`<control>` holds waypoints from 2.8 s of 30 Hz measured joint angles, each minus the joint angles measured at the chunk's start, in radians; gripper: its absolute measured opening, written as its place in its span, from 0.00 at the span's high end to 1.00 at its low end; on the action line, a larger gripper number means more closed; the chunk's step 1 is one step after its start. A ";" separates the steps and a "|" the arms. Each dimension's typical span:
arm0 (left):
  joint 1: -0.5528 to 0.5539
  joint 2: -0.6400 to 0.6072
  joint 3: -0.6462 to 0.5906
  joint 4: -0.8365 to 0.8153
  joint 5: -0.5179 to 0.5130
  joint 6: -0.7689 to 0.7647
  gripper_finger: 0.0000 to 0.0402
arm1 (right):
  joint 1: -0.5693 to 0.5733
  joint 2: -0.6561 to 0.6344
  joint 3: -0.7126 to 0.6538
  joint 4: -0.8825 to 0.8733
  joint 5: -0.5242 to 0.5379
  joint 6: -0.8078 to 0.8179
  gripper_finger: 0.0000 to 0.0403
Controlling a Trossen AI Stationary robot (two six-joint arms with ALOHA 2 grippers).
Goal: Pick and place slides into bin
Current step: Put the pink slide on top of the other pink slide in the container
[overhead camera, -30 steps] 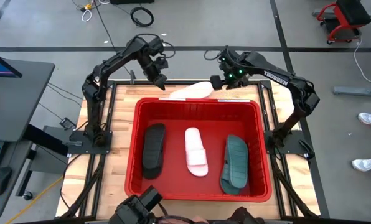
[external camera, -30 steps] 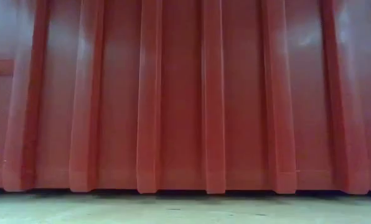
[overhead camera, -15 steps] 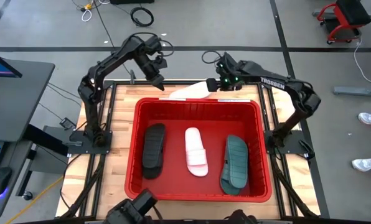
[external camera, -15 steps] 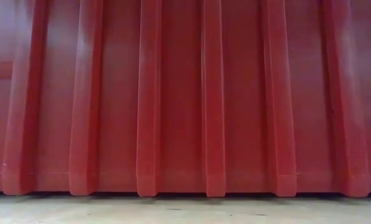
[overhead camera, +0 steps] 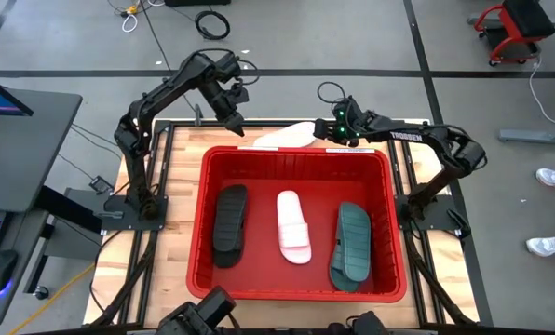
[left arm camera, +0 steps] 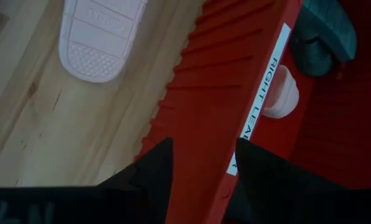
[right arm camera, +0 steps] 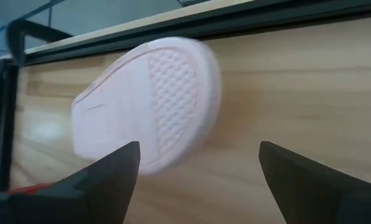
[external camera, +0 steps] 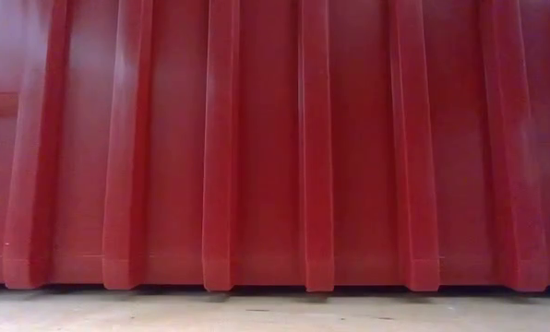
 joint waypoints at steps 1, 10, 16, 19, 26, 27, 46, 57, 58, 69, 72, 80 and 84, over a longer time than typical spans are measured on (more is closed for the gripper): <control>0.000 0.000 0.000 0.000 0.000 0.005 0.56 | -0.005 0.006 -0.003 0.011 -0.003 -0.002 0.16; -0.010 0.000 0.000 0.001 0.000 0.006 0.57 | -0.012 0.022 -0.018 0.067 -0.060 -0.047 0.16; -0.022 0.000 0.000 0.003 0.001 0.033 0.56 | -0.012 0.079 -0.018 0.110 -0.061 -0.050 0.16; -0.024 0.000 0.000 0.007 0.001 0.034 0.56 | -0.008 0.132 -0.018 0.166 -0.080 -0.032 0.17; -0.023 0.000 0.000 -0.009 0.001 0.034 0.58 | -0.012 0.153 -0.018 0.271 -0.067 -0.031 0.20; -0.023 0.000 0.000 -0.009 0.001 0.036 0.58 | -0.015 0.153 -0.018 0.269 -0.068 -0.030 0.21; -0.032 0.000 0.000 0.048 0.001 0.080 0.62 | 0.017 0.212 -0.017 0.432 -0.151 -0.038 0.63; -0.038 0.000 0.000 0.048 0.000 0.093 0.67 | 0.035 0.208 -0.017 0.516 -0.146 -0.135 0.89; -0.039 0.000 0.000 0.048 0.001 0.093 0.68 | 0.036 0.206 -0.017 0.525 -0.146 -0.136 0.89; -0.056 -0.047 0.000 0.079 -0.023 0.079 0.71 | 0.112 -0.038 -0.017 0.517 -0.091 -0.231 0.91; -0.056 -0.075 0.000 0.100 -0.025 0.078 0.70 | 0.116 -0.107 -0.017 0.482 -0.062 -0.271 0.91; -0.049 -0.173 0.000 0.166 -0.025 0.004 0.62 | 0.116 -0.296 -0.017 0.466 -0.002 -0.329 0.91; -0.072 -0.225 0.000 0.211 -0.025 -0.067 0.58 | 0.115 -0.392 -0.017 0.469 -0.004 -0.336 0.91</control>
